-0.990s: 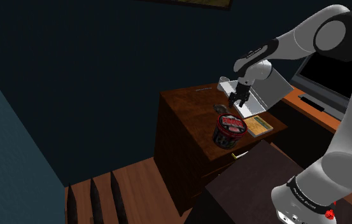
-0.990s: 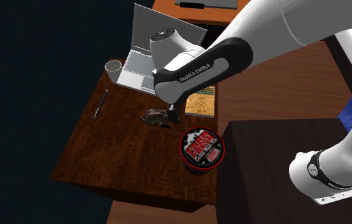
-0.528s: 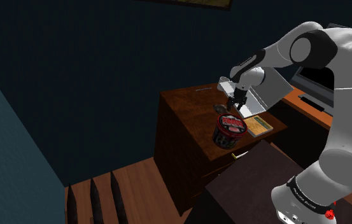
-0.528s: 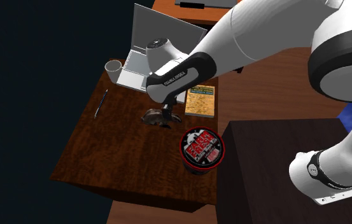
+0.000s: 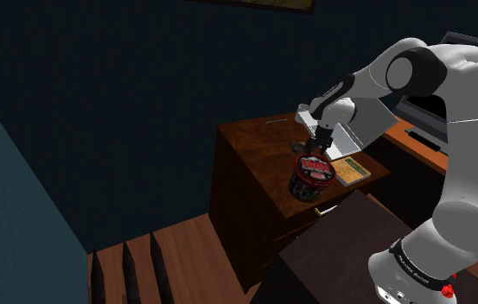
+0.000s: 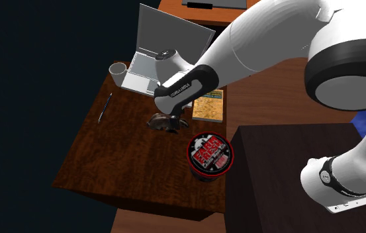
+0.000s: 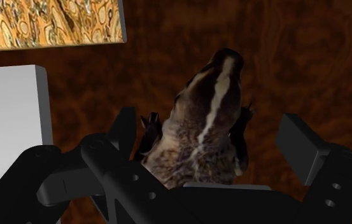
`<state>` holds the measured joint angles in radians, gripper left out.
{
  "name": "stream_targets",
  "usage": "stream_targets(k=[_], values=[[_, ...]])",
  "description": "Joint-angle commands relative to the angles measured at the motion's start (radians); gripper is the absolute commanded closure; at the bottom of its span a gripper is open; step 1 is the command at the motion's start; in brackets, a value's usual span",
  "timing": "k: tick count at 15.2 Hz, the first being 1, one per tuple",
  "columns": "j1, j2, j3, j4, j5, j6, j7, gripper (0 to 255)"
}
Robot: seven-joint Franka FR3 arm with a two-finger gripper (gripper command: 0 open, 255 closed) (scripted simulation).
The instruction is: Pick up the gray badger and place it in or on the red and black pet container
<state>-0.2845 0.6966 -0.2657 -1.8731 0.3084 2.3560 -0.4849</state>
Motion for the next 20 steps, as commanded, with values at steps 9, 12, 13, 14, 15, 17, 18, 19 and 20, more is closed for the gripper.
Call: stream_targets(k=[9,12,13,14,15,17,18,19,20], values=[[0.000,0.002,0.001,0.000,0.001,0.002,0.000,255],[0.000,0.002,0.001,0.000,0.001,0.002,0.000,255],[0.000,0.002,0.001,0.000,0.001,0.002,0.000,255],[0.000,0.002,0.001,0.001,0.001,0.002,0.000,255],[0.000,0.002,0.001,0.000,0.001,0.002,0.000,255],[0.004,-0.021,-0.006,-0.006,-0.006,-0.014,0.004,255],[0.007,-0.032,-0.009,-0.009,-0.010,-0.022,0.006,255],[0.009,-0.043,-0.012,-0.012,-0.013,-0.030,0.009,255],[0.011,-0.054,-0.015,-0.014,-0.017,-0.038,0.011,255]])
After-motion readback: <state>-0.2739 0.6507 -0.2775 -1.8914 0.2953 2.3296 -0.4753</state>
